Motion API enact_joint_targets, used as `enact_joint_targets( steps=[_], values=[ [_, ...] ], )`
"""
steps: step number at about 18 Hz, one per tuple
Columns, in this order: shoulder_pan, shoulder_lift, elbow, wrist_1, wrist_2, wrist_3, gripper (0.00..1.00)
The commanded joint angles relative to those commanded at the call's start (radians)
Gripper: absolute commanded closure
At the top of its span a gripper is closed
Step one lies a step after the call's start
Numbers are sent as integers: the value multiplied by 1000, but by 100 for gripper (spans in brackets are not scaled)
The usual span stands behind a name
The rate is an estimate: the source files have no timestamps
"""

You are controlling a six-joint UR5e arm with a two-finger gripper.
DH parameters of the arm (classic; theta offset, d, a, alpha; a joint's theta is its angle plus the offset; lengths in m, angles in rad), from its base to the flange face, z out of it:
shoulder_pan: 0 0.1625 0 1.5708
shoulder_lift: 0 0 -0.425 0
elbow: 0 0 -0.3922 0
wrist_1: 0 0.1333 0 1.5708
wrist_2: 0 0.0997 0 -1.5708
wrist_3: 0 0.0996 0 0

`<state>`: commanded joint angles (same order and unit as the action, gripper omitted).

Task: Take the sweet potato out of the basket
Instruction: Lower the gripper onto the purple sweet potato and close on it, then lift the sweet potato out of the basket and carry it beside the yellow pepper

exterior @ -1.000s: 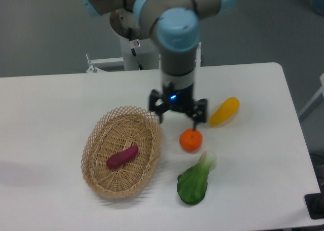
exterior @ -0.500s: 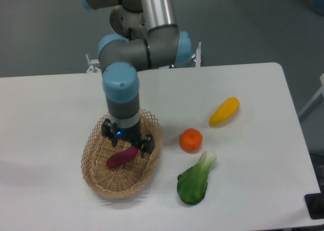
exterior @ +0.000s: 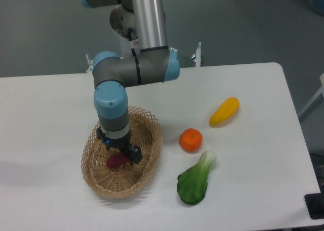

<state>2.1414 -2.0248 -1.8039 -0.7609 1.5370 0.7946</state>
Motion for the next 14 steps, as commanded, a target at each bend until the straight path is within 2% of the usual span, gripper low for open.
enact_joint_targets(
  steps=[3, 4, 6, 8, 12, 14],
  values=[
    [0, -6, 2, 2, 2, 0, 1],
    [0, -5, 2, 2, 8, 2, 12],
    [0, 0, 2, 0, 11, 5, 43],
    [0, 6, 6, 0, 11, 9, 63],
    [2, 8, 11, -2, 12, 9, 85],
    [2, 9, 9, -2, 21, 9, 88]
  ],
)
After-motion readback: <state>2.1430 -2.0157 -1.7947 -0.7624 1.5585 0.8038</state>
